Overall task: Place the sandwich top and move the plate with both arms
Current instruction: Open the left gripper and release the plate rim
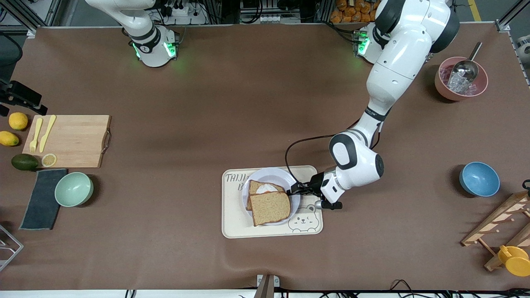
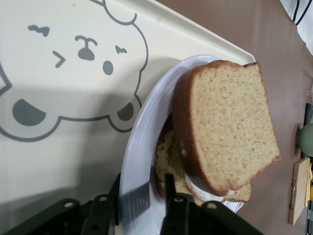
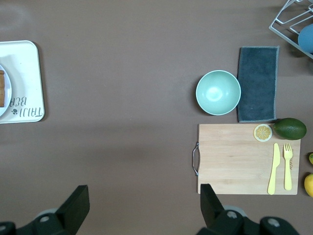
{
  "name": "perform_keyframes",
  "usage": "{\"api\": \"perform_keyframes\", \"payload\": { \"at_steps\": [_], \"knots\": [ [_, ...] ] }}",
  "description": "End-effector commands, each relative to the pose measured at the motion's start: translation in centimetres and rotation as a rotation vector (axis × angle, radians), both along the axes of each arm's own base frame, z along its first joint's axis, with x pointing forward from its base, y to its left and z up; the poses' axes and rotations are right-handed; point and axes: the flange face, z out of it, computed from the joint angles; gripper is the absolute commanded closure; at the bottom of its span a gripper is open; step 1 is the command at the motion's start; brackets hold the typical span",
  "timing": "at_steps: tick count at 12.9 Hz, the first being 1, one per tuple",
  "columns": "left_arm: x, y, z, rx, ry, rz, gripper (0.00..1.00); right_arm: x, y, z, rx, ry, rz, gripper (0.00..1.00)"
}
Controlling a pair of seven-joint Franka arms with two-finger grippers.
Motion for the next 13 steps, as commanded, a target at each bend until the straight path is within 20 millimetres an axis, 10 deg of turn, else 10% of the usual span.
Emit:
{"api": "perform_keyframes", "payload": {
  "at_steps": [1,13],
  "knots": [
    [0.4,-0.2,0.6,0.009,0.004,0.001,0.56,-0.3,0.4,0.0,-0.004,0.005,-0.015,0.0],
    [-0.6,1.2,1.6,0.044,0.007,-0.028,0.58,-0.3,0.2,0.0,-0.006,0.005,-0.017,0.0]
  ]
}}
